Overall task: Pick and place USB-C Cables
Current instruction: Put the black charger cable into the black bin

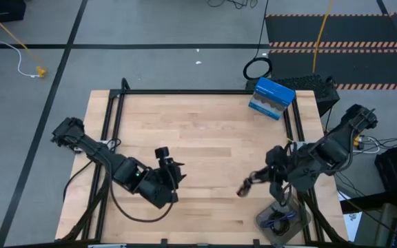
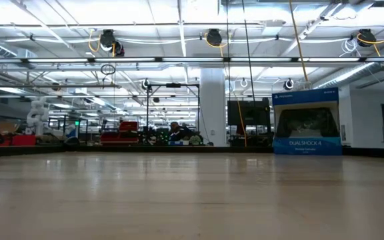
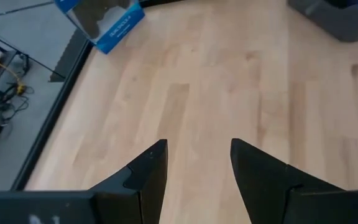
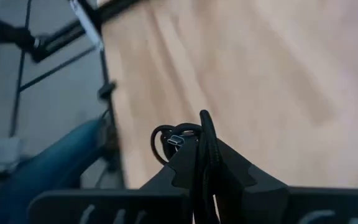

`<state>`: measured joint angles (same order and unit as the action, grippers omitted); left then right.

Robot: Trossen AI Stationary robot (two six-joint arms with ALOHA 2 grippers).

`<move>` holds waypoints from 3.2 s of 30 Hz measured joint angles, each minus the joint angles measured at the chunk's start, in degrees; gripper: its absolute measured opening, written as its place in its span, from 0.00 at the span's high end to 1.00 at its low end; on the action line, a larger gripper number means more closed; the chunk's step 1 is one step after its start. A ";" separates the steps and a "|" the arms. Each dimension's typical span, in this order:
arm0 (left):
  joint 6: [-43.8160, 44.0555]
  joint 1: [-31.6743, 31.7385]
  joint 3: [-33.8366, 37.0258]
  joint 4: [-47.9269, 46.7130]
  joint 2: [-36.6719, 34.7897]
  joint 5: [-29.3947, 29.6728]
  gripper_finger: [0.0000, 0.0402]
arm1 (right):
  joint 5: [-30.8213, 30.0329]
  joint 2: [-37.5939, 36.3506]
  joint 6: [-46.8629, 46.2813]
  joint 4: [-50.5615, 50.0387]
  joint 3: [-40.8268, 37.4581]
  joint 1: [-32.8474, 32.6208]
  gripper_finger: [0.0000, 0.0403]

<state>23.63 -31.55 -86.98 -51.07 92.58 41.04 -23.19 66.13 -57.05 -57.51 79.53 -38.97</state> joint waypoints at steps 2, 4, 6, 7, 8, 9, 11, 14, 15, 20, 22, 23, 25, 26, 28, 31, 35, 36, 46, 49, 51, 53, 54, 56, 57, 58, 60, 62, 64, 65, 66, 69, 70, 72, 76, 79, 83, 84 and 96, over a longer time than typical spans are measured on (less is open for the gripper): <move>1.02 -0.62 0.00 0.46 0.00 0.00 0.55 | 3.66 0.88 -4.15 -1.93 1.58 -0.56 0.95; 1.78 -1.20 0.00 1.17 0.00 -0.01 0.55 | 7.19 1.45 -6.72 -2.41 2.60 -1.23 0.95; 2.58 -1.66 0.00 1.72 0.00 -0.01 0.55 | 10.62 2.09 -8.88 -2.36 3.38 -2.10 0.95; 2.92 -1.88 0.00 1.73 0.00 0.03 0.55 | 11.98 2.33 -10.03 -2.28 3.57 -2.61 0.96; 3.30 -2.07 0.00 1.74 0.00 0.03 0.55 | 12.98 2.56 -11.34 -2.30 3.58 -3.14 0.96; 3.68 -2.23 -0.02 1.73 0.00 0.02 0.55 | 13.57 2.72 -12.70 -2.44 3.58 -3.65 0.96; 4.23 -2.46 -0.01 1.77 0.00 0.00 0.55 | 14.53 2.82 -15.38 -2.86 3.58 -4.66 0.96; 5.04 -2.71 0.00 1.81 0.00 0.02 0.55 | 14.64 2.80 -19.41 -4.39 3.58 -6.74 0.96; 5.21 -2.72 0.00 1.81 0.00 0.02 0.55 | 14.64 2.80 -20.85 -5.29 3.58 -7.41 0.96; 5.45 -3.21 0.00 1.81 0.02 0.04 0.55 | 15.64 2.80 -28.25 -10.22 3.58 -10.99 0.95; 5.45 -3.22 0.00 1.81 0.02 0.03 0.55 | 15.72 2.80 -30.95 -11.96 3.58 -12.12 0.94; 5.45 -3.22 0.00 1.81 0.03 0.04 0.55 | 15.71 2.80 -32.09 -12.70 3.58 -12.61 0.94; 5.39 -3.19 0.00 1.79 0.04 0.04 0.55 | 15.68 2.86 -33.84 -13.47 3.58 -13.47 0.94; 5.37 -3.19 0.02 1.81 0.04 0.04 0.55 | 15.68 2.97 -34.59 -13.80 3.58 -13.79 0.94; 5.26 -3.22 0.02 1.81 0.04 0.04 0.55 | 15.68 3.31 -36.23 -14.50 3.58 -14.47 0.94; 5.19 -3.22 0.02 1.81 0.04 0.04 0.55 | 15.84 4.09 -38.34 -14.89 3.58 -15.20 0.94; 5.19 -3.22 0.02 1.79 0.04 0.04 0.55 | 16.10 5.14 -40.15 -14.81 3.58 -15.98 0.94; 5.19 -3.22 0.02 1.79 0.04 0.04 0.55 | 16.95 5.40 -40.57 -14.78 3.58 -16.09 0.94; 5.36 -3.19 0.02 1.81 0.04 0.04 0.55 | 18.96 8.26 -42.81 -14.78 3.56 -17.76 0.93; 5.39 -3.20 0.02 1.81 0.04 0.04 0.55 | 18.92 9.18 -42.81 -14.67 3.56 -17.78 0.93; 5.39 -3.22 0.02 1.81 0.04 0.04 0.55 | 18.92 9.79 -42.83 -14.48 3.56 -17.78 0.93; 5.39 -3.21 0.02 1.81 0.04 0.04 0.55 | 18.90 10.44 -42.83 -14.33 3.56 -17.78 0.93; 5.39 -3.21 0.02 1.81 0.04 0.04 0.55 | 18.90 10.76 -42.83 -14.35 3.56 -17.78 0.93; 5.39 -3.19 0.02 1.83 0.04 0.04 0.55 | 18.88 11.56 -42.82 -14.59 3.54 -17.78 0.93; 5.39 -3.22 0.02 1.83 0.04 0.04 0.55 | 18.88 11.92 -42.78 -14.80 3.54 -17.78 0.93; 5.39 -3.20 0.02 1.83 0.04 0.04 0.55 | 18.88 12.32 -42.69 -14.96 3.54 -17.78 0.93; 5.38 -3.21 0.02 1.83 0.04 0.04 0.55 | 18.85 13.15 -42.22 -15.02 3.54 -17.78 0.93; 5.39 -3.21 0.02 1.83 0.04 0.04 0.55 | 18.82 13.87 -41.64 -14.97 3.50 -17.78 0.93; 5.39 -3.22 0.02 1.83 0.04 0.04 0.55 | 18.81 14.55 -41.21 -14.71 3.29 -17.78 0.93; 5.39 -3.21 0.02 1.83 0.04 0.04 0.55 | 18.81 14.77 -41.00 -14.22 2.89 -17.78 0.93; 5.39 -3.21 0.02 1.83 0.04 0.04 0.55 | 18.81 14.96 -40.66 -13.58 2.36 -17.78 0.93; 5.38 -3.20 0.03 1.84 0.04 0.04 0.55 | 18.81 15.15 -39.45 -10.20 -0.14 -17.78 0.93; 5.38 -3.20 0.03 1.84 0.04 0.04 0.55 | 18.85 15.15 -39.35 -8.96 -1.03 -17.78 0.93; 5.37 -3.21 0.02 1.83 0.04 0.04 0.55 | 19.49 15.15 -39.34 -6.90 -2.73 -17.78 0.93; 5.36 -3.21 0.04 1.83 0.04 0.04 0.55 | 23.41 15.13 -40.32 -5.54 -5.34 -17.78 0.90; 5.14 -3.19 0.03 1.83 0.04 0.04 0.55 | 25.98 15.13 -41.61 -5.56 -6.84 -17.78 0.86; 5.13 -3.21 0.03 1.85 0.04 0.04 0.55 | 28.66 15.13 -42.26 -5.70 -8.39 -17.78 0.80; 5.15 -3.20 0.04 1.83 0.04 0.04 0.55 | 29.55 15.13 -42.35 -5.96 -8.63 -17.76 0.79; 5.13 -3.11 0.04 1.85 0.04 0.04 0.55 | 36.97 14.40 -44.30 -12.70 -9.12 -17.71 0.63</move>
<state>28.75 -34.66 -86.94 -49.22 92.62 41.08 13.78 80.52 -101.35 -70.20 70.41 -56.69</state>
